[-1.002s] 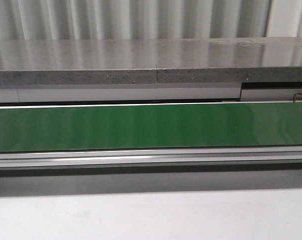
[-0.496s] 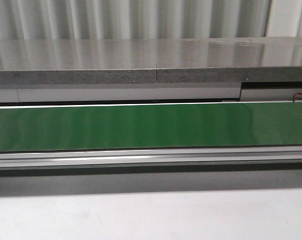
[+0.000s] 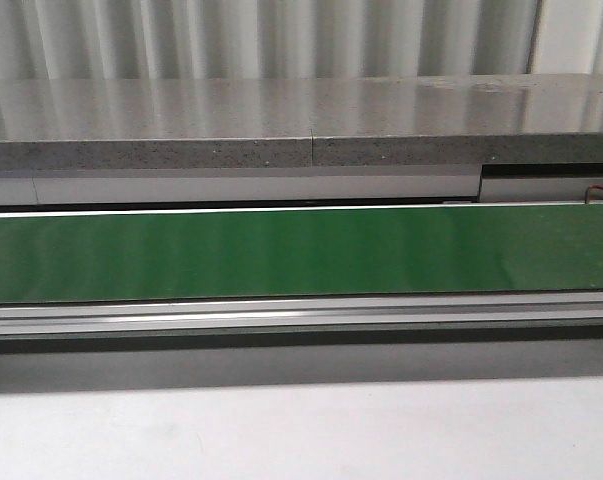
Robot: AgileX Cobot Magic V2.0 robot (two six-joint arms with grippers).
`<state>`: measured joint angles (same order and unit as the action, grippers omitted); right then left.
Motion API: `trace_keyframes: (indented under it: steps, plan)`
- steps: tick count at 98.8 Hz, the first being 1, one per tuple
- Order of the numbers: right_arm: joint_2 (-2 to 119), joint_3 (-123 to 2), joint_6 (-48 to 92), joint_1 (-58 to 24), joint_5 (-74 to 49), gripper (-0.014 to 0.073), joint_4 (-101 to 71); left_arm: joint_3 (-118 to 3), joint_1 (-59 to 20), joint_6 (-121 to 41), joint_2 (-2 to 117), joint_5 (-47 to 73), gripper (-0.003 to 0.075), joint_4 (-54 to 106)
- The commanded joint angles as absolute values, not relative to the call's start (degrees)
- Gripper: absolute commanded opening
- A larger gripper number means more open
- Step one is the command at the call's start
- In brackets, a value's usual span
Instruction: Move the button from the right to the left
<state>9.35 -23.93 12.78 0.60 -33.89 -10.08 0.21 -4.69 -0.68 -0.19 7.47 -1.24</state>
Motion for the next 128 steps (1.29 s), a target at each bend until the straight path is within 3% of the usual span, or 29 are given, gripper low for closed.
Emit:
trace_keyframes:
  steps: [1,18,47,83,93,128]
  plan:
    - [10.0,-25.3,13.1,0.7,-29.2,-0.0067,-10.2,2.4,-5.1,0.0,-2.0,3.2,-0.002,-1.1]
    - [10.0,-24.3,13.1,1.6,-23.7,-0.0067,-9.8,2.4,-5.1,0.0,-2.0,3.2,-0.002,-1.1]
    - [9.9,-13.0,-1.5,5.1,0.7,-0.0067,0.0,2.4,-5.1,0.0,-2.0,3.2,-0.002,-1.1]
    - [2.2,0.6,-2.6,5.2,5.0,-0.0067,0.7,2.4,-5.1,0.0,-2.0,3.2,-0.0021,-1.1]
    - [-2.0,0.4,-2.6,5.2,0.0,-0.0067,0.8,2.4,-5.1,0.0,-2.0,3.2,-0.002,-1.1]
    - [-1.8,0.4,-2.6,5.1,-0.6,-0.0067,1.0,2.4,-5.1,0.0,-2.0,3.2,-0.002,-1.1]
